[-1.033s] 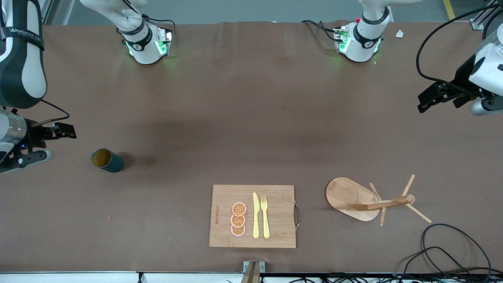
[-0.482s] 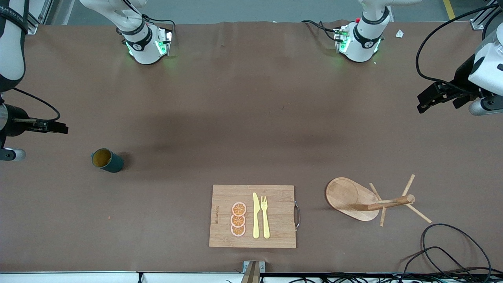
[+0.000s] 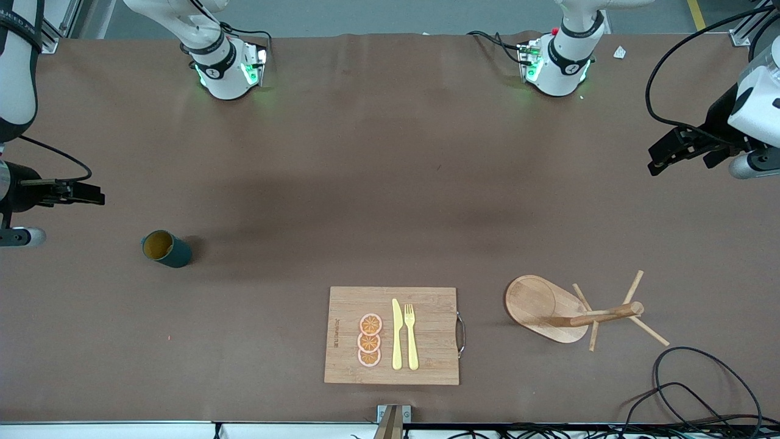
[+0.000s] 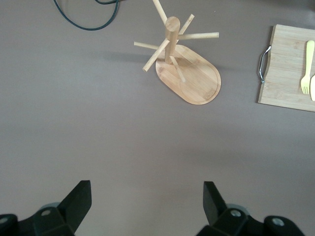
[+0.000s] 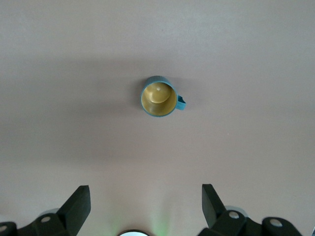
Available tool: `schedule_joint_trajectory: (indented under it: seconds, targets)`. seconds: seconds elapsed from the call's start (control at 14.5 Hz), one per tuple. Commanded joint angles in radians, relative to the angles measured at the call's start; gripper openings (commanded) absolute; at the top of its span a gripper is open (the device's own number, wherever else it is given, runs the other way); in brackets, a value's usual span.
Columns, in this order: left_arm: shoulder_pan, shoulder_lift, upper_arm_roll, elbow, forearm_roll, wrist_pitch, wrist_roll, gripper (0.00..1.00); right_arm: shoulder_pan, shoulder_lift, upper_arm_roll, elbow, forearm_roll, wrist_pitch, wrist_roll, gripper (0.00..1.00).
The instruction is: Transfer cup from left to right arm and place
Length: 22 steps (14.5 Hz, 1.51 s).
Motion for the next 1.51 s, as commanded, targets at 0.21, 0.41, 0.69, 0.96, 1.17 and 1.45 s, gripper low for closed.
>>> schedule_joint_trajectory:
  seconds: [0.21, 0.41, 0.69, 0.96, 1.17, 1.45]
  targets:
    - [0.003, -0.005, -0.006, 0.009, 0.012, -0.004, 0.009, 1.00, 0.004, -0.008, 0.003, 0.039, 0.035, -0.044, 0.076, 1.00]
    - [0.003, -0.005, -0.006, 0.011, 0.012, -0.004, 0.009, 1.00, -0.004, -0.028, -0.001, 0.039, 0.060, -0.093, 0.089, 1.00]
    - [0.002, -0.005, -0.006, 0.011, 0.012, -0.004, 0.009, 1.00, -0.004, -0.089, -0.003, -0.003, 0.057, -0.067, 0.086, 1.00]
    - [0.003, -0.005, -0.006, 0.011, 0.012, -0.004, 0.009, 1.00, 0.001, -0.206, 0.002, -0.138, 0.053, 0.004, 0.086, 1.00]
    - [0.006, -0.005, -0.006, 0.011, 0.012, -0.004, 0.010, 1.00, -0.031, -0.236, 0.031, -0.146, 0.044, -0.007, 0.084, 1.00]
    - [0.008, -0.005, -0.006, 0.011, 0.012, -0.004, 0.010, 1.00, -0.030, -0.275, 0.043, -0.159, 0.031, -0.016, 0.084, 1.00]
